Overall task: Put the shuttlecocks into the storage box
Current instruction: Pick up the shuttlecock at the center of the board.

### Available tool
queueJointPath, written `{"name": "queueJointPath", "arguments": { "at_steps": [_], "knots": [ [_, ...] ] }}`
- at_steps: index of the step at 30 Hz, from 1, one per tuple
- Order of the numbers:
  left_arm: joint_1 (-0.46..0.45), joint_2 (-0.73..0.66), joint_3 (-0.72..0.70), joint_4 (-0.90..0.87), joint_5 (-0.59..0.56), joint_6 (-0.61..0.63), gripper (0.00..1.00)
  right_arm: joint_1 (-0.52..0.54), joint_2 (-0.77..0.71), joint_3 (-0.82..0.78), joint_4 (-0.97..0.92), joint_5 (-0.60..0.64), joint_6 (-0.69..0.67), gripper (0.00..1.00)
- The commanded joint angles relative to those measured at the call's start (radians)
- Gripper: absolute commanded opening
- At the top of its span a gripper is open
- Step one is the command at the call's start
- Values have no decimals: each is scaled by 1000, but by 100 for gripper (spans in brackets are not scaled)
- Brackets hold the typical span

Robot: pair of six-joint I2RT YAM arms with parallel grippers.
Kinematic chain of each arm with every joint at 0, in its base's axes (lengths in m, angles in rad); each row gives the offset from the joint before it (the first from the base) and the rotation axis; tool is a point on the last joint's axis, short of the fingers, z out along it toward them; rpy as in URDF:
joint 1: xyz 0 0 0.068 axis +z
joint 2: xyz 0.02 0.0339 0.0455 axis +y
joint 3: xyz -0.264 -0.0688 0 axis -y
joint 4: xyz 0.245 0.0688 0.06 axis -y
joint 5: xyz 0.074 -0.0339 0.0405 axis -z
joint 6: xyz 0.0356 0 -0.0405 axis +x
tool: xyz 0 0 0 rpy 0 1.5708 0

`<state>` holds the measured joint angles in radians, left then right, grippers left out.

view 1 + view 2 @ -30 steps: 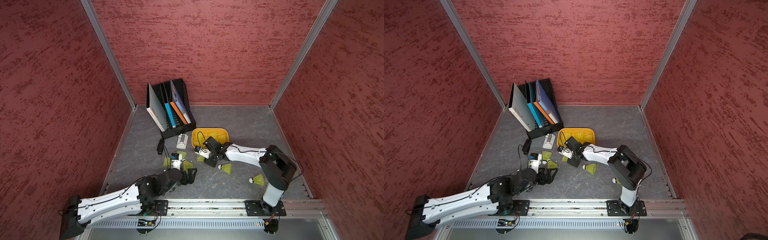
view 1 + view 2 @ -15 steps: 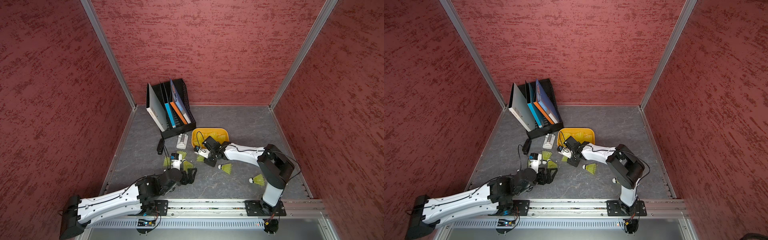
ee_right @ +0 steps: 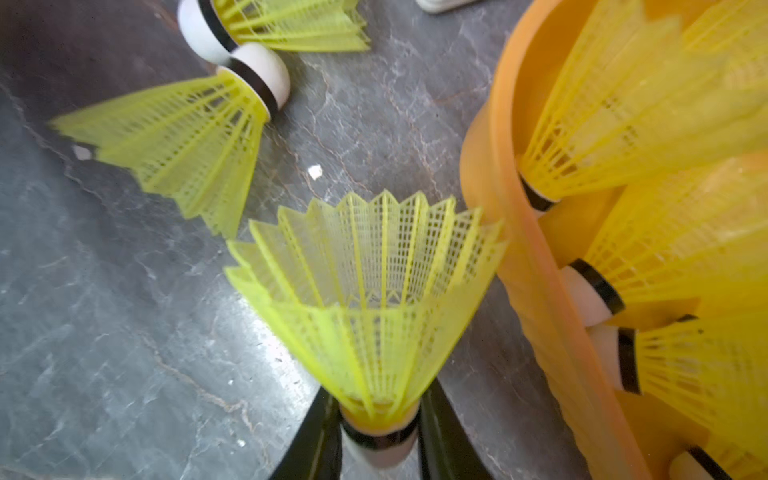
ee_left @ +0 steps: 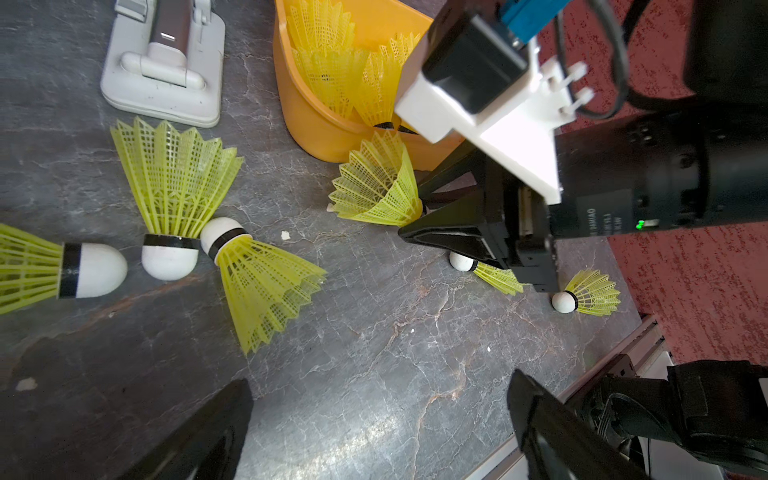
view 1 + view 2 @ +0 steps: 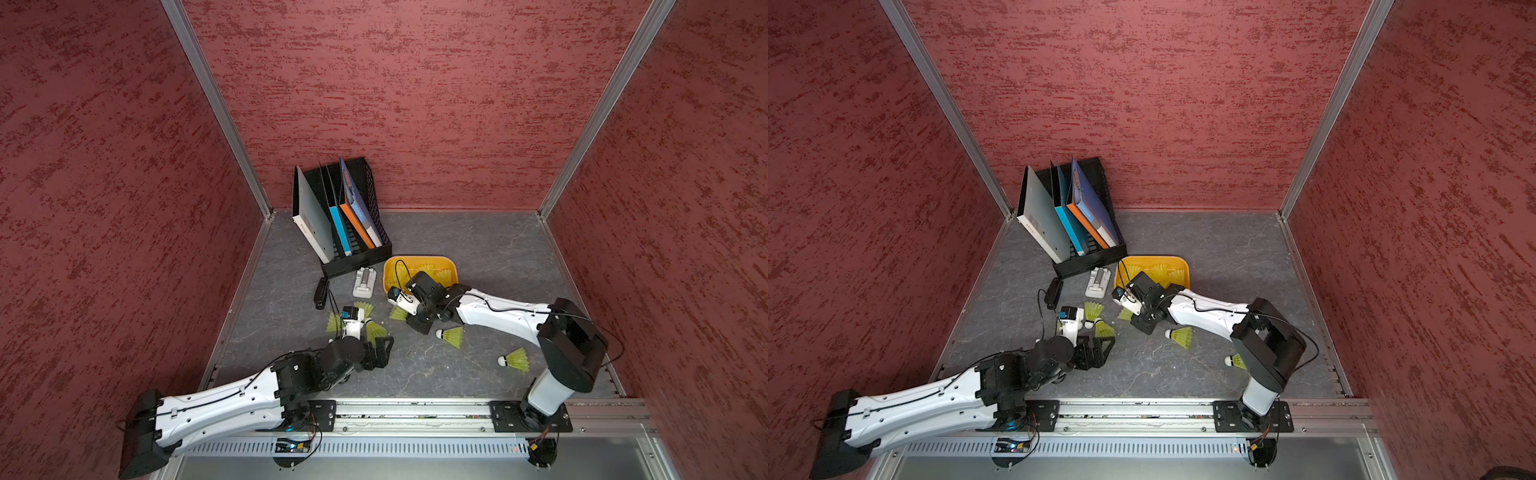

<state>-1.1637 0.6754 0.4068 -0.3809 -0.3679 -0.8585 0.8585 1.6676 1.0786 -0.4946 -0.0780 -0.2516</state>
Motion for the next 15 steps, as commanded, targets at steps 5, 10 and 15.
{"name": "queueJointPath", "arguments": {
  "at_steps": [5,10,15],
  "knots": [
    [17,61,113,4,46,69,100,6,-129,22,-58,15,163,19],
    [130,150,183,53,204,102,100,-49,-180,46,-93,21,286,19],
    [286,264,265,91,376,171,100,-138,-236,14,-87,14,388,18]
  ]
}}
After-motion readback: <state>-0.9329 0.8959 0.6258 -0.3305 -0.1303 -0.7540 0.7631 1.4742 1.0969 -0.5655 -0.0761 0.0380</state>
